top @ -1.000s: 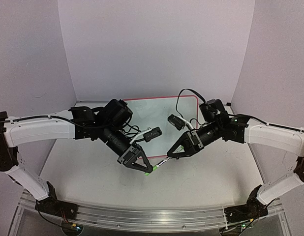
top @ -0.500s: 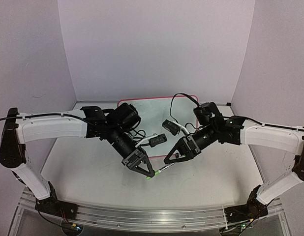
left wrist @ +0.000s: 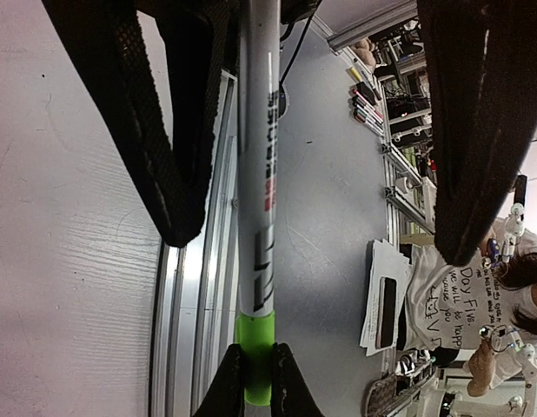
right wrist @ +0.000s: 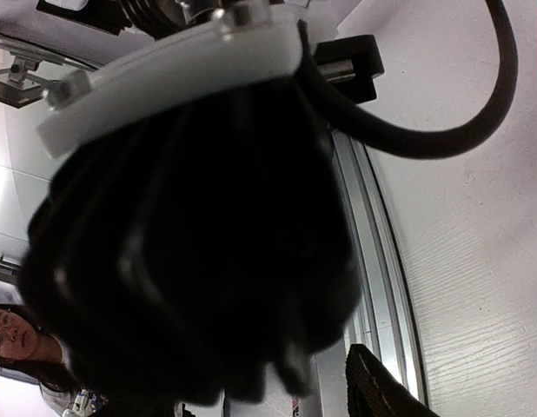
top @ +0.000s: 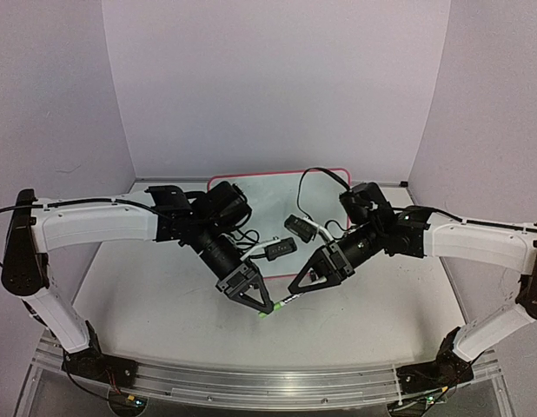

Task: Write a sentence on the whiteboard
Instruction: Pass from the left arm to the right

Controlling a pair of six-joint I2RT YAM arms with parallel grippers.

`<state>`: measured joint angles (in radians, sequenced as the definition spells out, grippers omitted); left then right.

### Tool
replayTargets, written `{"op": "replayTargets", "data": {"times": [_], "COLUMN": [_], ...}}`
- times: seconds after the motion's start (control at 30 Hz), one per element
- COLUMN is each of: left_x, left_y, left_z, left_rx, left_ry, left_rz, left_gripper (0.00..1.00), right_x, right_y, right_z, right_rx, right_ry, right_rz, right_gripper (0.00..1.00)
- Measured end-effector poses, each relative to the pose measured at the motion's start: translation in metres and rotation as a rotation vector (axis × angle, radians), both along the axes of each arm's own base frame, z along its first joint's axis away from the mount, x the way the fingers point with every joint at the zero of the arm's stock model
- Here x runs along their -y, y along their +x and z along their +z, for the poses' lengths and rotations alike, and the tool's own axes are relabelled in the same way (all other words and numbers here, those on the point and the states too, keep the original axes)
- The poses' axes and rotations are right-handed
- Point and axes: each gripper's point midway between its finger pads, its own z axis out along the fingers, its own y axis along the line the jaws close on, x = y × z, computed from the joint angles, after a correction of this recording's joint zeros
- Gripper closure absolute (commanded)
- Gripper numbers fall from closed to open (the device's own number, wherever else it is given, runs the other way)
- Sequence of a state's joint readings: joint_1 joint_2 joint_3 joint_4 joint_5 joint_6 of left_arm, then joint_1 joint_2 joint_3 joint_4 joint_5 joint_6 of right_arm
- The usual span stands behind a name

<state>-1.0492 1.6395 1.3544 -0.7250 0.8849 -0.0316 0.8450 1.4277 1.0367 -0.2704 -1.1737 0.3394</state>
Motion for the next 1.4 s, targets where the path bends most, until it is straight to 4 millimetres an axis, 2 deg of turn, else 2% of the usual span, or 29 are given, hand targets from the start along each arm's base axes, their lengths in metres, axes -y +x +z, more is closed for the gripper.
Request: {"op": "replayTargets", "data": {"times": [0.57, 0.73, 0.93, 1.33, 1.4], "left_x": [-0.001, -0.001, -0.001, -0.002, -0.002], "left_y": [0.009, 0.01, 0.008, 0.004, 0.004], "left_z": [-0.003, -0.003, -0.002, 0.0, 0.0], "left_rx": [0.007, 0.009, 0.001, -0.013, -0.013], "left_ry": [0.007, 0.009, 0.003, -0.007, -0.005], "left_rz": [0.023, 0.028, 0.019, 0.002, 0.002], "left_gripper": [1.0, 1.0, 1.0, 1.0, 1.0], "right_x": [0.0, 0.0, -0.001, -0.002, -0.002], "right_y": [-0.004, -0.004, -0.004, 0.002, 0.002], "right_z": [-0.003, -0.004, -0.006, -0.017, -0.018], "right_rx": [-0.003, -0.002, 0.004, 0.015, 0.014], "right_ry": [-0.01, -0.013, -0.019, -0.057, -0.061], "right_rz": [0.011, 0.01, 0.01, -0.019, -0.022], "right_gripper": [0.4, 0.44, 0.58, 0.98, 1.0]}}
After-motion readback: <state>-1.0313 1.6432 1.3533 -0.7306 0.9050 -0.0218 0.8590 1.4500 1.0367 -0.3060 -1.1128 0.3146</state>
